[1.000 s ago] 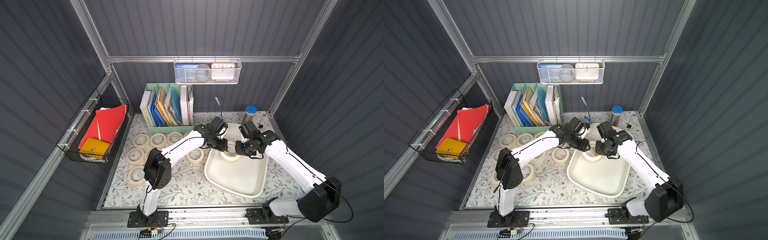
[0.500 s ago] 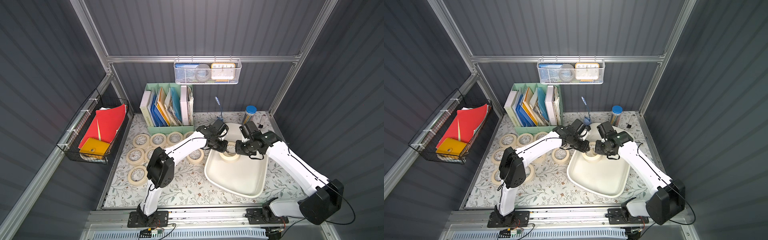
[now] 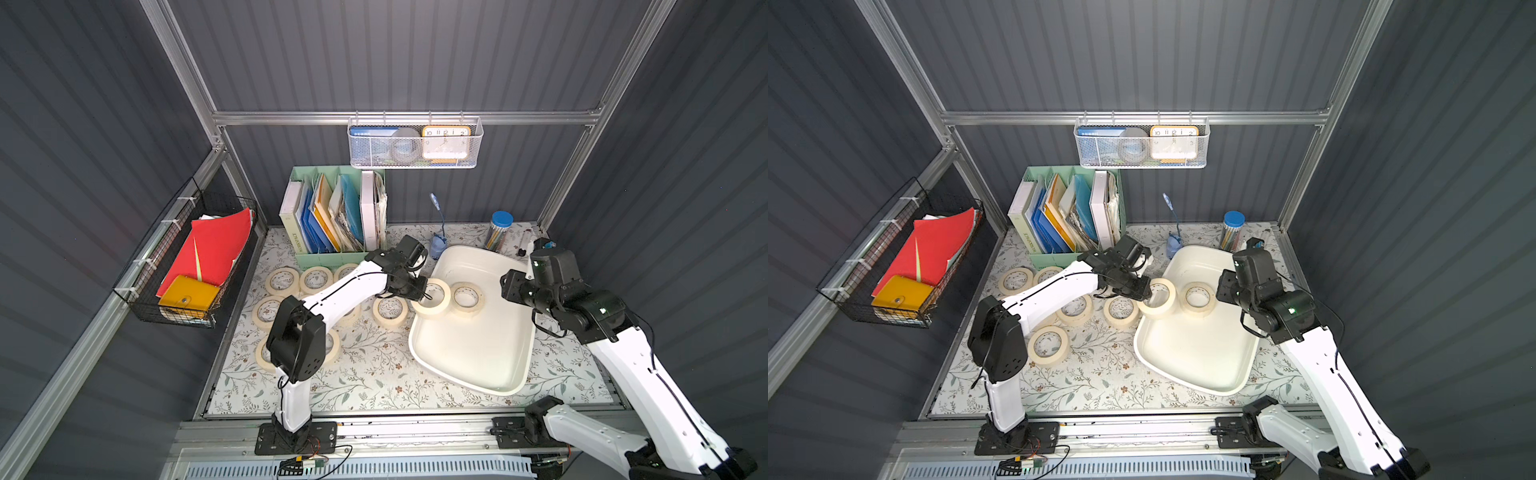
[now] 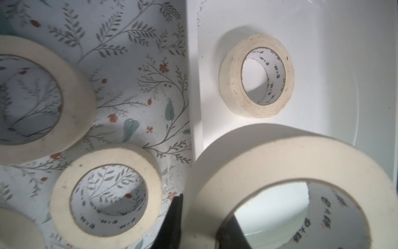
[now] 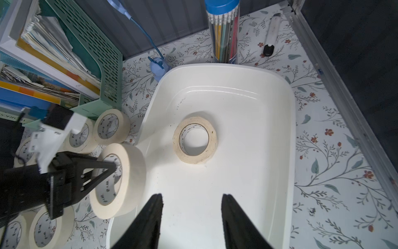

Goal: Take out the art tape in the storage box
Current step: Pick up the art tape from the storage box, then place the art tape at the center of the board.

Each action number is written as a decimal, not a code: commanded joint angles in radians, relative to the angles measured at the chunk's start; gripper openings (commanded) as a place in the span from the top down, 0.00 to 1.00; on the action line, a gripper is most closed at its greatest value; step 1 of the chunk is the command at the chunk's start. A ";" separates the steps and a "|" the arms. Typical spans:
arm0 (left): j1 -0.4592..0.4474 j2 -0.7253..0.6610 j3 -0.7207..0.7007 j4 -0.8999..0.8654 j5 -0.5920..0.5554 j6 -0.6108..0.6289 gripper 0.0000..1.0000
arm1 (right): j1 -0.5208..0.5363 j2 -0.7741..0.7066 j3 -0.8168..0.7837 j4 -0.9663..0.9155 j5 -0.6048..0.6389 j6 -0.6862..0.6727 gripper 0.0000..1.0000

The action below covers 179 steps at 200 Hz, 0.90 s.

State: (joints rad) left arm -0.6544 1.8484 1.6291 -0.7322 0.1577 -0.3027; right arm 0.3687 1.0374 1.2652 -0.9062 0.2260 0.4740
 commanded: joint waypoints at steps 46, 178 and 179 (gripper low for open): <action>0.077 -0.375 -0.310 -0.031 -0.173 -0.086 1.00 | -0.007 0.134 -0.092 0.058 -0.078 0.027 0.49; 0.085 -0.639 -0.904 0.097 -0.318 -0.372 1.00 | -0.007 0.217 -0.115 0.102 -0.112 0.029 0.49; 0.085 -0.638 -0.905 0.099 -0.317 -0.372 1.00 | -0.007 0.218 -0.115 0.102 -0.112 0.029 0.49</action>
State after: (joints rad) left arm -0.5751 1.1893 0.7544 -0.7128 -0.1337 -0.6342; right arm 0.3653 1.2480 1.1568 -0.8177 0.1249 0.4942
